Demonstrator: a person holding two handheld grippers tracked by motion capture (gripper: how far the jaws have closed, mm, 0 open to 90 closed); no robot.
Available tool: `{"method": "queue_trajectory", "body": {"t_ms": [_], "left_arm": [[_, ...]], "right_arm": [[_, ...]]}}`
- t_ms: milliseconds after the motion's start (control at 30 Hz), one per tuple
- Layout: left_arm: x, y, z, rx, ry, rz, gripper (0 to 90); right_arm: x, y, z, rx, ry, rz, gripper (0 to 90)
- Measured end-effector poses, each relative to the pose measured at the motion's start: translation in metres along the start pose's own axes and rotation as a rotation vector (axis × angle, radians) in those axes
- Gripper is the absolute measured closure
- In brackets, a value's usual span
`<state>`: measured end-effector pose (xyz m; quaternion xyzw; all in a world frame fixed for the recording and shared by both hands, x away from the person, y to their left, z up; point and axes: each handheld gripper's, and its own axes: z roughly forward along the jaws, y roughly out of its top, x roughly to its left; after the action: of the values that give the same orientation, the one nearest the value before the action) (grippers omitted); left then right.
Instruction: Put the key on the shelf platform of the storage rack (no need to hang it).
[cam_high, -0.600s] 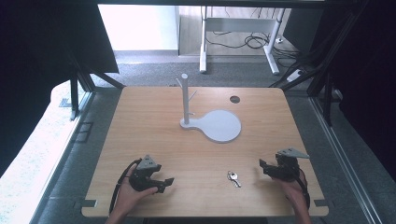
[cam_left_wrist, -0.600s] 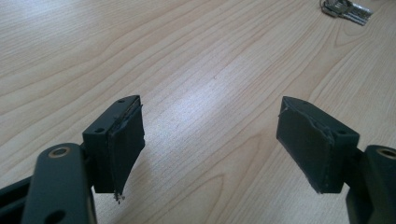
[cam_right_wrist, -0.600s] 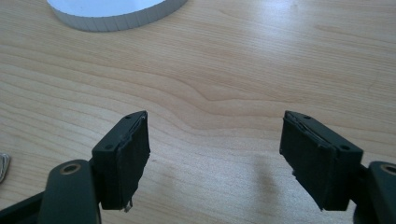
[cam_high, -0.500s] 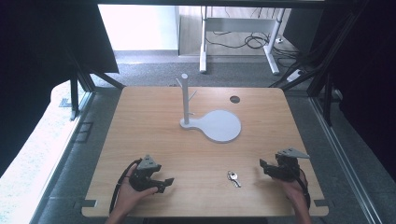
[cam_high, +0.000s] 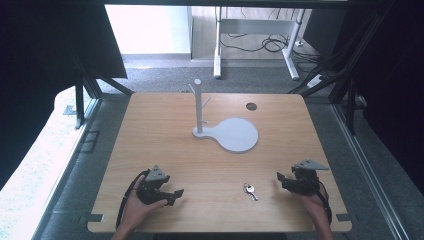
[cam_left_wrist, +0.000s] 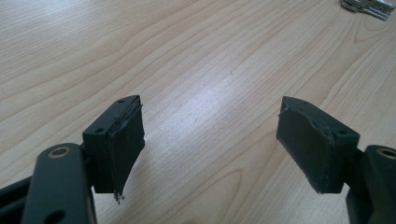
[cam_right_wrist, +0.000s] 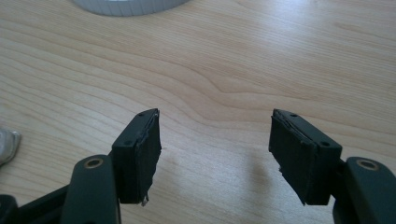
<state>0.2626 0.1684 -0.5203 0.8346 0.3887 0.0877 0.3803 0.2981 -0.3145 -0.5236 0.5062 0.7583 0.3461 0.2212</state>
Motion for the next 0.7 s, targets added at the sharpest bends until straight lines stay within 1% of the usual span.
{"method": "queue_trajectory", "body": {"t_ms": [100, 233, 367, 433, 467, 567, 700], "left_arm": [[-0.0016, 0.0003, -0.0001, -0.002, -0.003, -0.006, 23.5], [-0.0017, 0.0001, 0.0005, 0.0, -0.004, -0.003, 23.4], [-0.0011, 0.0, 0.0003, -0.001, -0.002, -0.001, 23.5], [-0.0013, 0.0002, -0.0003, 0.0, 0.0, -0.003, 23.5], [-0.0012, 0.0002, -0.0004, 0.0, 0.0, -0.004, 23.5], [-0.0009, 0.0001, -0.0006, 0.0, 0.002, -0.002, 23.5], [-0.0005, 0.0003, -0.001, -0.003, -0.001, -0.007, 23.5]], "right_arm": [[0.0005, 0.0, 0.0, -0.002, 0.008, 0.003, 35.0], [0.0002, -0.0002, -0.0002, 0.0, 0.015, 0.004, 35.5], [0.0002, -0.0003, -0.0003, 0.006, 0.028, 0.004, 37.9], [0.0005, -0.0001, 0.0, 0.014, 0.029, -0.001, 39.0], [0.0009, -0.0002, 0.0003, 0.028, 0.023, -0.001, 40.1], [0.0007, -0.0004, -0.0001, 0.033, 0.01, -0.006, 41.4], [-0.002, 0.0003, -0.0026, 0.036, 0.012, -0.001, 43.2]]}}
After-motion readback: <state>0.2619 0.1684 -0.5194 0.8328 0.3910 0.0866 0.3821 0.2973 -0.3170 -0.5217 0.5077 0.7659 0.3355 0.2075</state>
